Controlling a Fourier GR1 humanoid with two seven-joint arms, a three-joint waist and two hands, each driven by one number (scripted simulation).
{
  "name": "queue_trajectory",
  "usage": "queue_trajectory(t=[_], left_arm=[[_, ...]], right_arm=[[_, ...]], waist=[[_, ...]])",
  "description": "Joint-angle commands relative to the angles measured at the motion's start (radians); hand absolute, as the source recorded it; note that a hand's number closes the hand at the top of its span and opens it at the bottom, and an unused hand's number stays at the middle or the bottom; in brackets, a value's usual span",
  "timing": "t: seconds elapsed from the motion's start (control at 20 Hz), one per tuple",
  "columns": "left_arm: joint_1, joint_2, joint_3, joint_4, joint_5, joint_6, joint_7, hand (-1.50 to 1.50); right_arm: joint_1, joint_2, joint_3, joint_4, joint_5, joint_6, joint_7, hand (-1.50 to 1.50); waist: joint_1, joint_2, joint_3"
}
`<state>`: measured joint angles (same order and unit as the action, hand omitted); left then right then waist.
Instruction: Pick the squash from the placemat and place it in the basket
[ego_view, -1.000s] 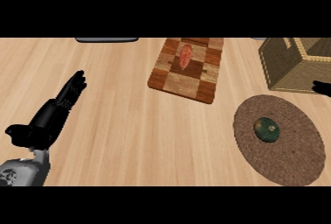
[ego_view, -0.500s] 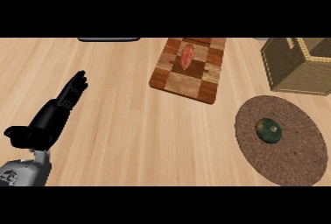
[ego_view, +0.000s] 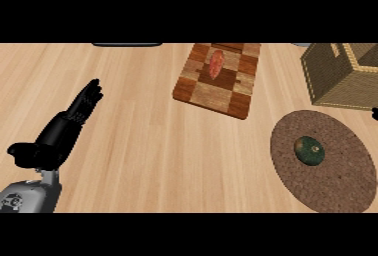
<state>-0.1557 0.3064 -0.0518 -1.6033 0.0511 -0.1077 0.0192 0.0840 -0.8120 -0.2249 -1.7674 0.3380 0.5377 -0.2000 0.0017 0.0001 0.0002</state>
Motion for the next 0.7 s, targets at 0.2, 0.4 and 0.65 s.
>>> queue_trajectory(t=[0.2,0.4,0.65], left_arm=[[0.035,-0.036,-0.006,-0.027,-0.040,-0.017,-0.014,0.00],[0.061,-0.064,-0.008,-0.050,-0.065,-0.002,-0.005,0.00],[0.039,-0.045,0.068,-0.008,-0.045,-0.066,-0.029,0.00]], right_arm=[[-0.149,0.173,0.123,0.158,0.164,-0.094,-0.009,-1.50],[-0.131,0.217,0.135,0.273,0.275,-0.205,-0.152,-1.50],[-0.165,0.224,0.078,0.347,0.305,-0.210,-0.229,-1.50]], waist=[[0.008,0.001,0.000],[0.005,0.000,0.000],[0.000,0.000,0.000]])
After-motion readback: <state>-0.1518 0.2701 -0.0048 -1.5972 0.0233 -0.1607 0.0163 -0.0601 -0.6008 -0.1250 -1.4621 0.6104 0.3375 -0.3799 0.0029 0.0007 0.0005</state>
